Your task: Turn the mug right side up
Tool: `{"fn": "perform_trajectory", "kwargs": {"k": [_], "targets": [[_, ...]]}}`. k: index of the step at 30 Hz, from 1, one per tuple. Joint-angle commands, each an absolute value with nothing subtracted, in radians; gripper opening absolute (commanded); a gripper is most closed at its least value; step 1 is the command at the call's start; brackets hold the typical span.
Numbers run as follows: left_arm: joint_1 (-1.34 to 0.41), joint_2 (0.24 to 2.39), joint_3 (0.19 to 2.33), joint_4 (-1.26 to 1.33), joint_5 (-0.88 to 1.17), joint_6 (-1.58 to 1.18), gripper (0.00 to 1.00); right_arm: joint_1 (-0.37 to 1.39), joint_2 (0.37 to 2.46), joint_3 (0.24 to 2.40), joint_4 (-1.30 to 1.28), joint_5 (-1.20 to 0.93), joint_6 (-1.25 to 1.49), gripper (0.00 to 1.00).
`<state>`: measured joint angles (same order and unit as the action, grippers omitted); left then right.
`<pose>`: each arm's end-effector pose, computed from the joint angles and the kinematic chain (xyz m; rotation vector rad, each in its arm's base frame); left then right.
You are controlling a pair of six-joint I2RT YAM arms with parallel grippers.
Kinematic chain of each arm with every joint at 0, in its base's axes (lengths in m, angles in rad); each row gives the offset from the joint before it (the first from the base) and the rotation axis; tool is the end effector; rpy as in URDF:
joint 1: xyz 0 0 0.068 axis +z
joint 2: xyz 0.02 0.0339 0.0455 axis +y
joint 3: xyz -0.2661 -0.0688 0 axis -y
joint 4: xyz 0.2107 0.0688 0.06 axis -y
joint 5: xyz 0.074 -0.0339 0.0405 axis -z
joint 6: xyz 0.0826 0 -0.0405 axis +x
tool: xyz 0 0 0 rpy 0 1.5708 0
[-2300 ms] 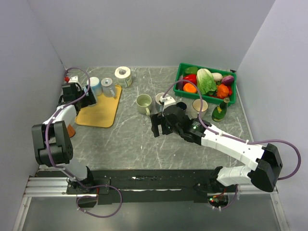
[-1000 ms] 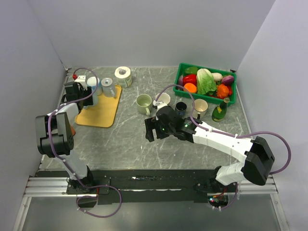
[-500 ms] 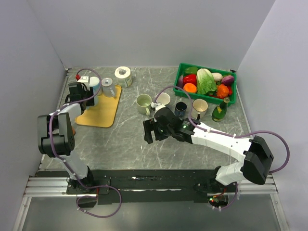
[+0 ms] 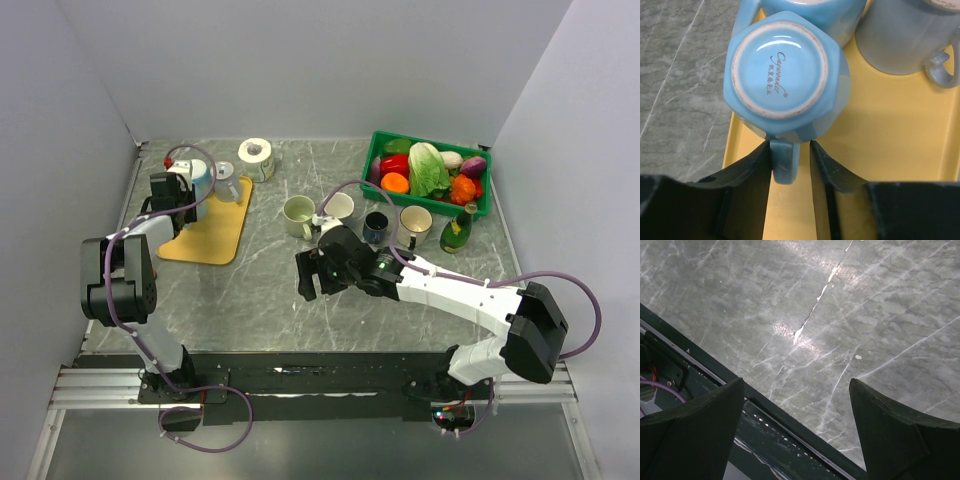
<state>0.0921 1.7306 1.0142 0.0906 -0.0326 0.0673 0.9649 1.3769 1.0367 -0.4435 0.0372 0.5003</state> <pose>0.3856 0.0383 0.1914 -0.0456 2.1985 0.1252 0.1724 0.2434 0.2504 -0.5468 2.3938 0.6479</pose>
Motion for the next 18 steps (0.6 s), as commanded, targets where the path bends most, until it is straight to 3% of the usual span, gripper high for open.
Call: {"fn": "perform_trajectory", "kwargs": {"k": [1,6,8,9,10,18], "targets": [[0.084,1.73,1.04,0.112,-0.032,0.06,0.33,0.983,1.348,1.086,-0.448,0.06,0.514,0.91],[0.083,1.717,1.037,0.118,-0.049,0.048,0.27,0.992,1.355,1.101,-0.475,0.074,0.508,0.9],[0.08,1.717,1.04,0.112,-0.055,0.048,0.17,0.996,1.347,1.1,-0.476,0.083,0.508,0.9],[0.077,1.718,1.045,0.1,-0.061,0.045,0.04,0.997,1.344,1.095,-0.474,0.083,0.509,0.9],[0.075,1.721,1.049,0.089,-0.069,0.038,0.01,0.999,1.339,1.094,-0.471,0.083,0.511,0.9],[0.072,1.727,1.088,-0.032,0.107,-0.234,0.01,0.999,1.332,1.098,-0.465,0.095,0.502,0.91]]}}
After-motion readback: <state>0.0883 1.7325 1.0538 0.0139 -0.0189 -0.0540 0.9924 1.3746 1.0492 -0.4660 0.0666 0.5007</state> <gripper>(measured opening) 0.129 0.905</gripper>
